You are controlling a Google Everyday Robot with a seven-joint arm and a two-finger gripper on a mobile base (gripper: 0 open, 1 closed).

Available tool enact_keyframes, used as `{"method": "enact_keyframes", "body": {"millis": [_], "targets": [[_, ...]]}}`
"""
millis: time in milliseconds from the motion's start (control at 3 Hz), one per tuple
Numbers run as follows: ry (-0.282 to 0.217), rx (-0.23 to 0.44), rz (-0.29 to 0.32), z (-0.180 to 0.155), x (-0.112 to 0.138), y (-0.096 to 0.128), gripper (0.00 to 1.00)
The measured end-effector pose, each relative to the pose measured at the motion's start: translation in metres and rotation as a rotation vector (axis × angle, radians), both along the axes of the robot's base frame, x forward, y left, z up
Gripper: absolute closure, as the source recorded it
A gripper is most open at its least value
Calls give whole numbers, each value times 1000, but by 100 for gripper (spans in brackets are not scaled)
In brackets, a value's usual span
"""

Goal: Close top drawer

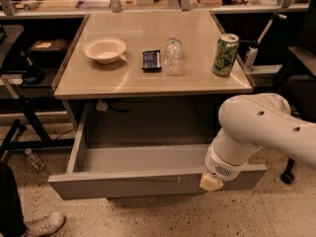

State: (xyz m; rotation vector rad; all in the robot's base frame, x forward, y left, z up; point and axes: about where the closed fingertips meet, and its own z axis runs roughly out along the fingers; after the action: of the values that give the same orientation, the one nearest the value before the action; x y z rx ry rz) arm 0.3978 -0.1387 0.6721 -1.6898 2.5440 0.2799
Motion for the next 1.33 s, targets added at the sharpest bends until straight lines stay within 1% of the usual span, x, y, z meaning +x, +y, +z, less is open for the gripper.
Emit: {"method": "enact_keyframes", "body": {"millis": [333, 667, 1000, 1333], "targets": [[0, 0, 0, 0, 0, 0, 11], [0, 0, 0, 0, 0, 0, 0], [0, 0, 0, 0, 0, 0, 0], [0, 0, 0, 0, 0, 0, 19]]}}
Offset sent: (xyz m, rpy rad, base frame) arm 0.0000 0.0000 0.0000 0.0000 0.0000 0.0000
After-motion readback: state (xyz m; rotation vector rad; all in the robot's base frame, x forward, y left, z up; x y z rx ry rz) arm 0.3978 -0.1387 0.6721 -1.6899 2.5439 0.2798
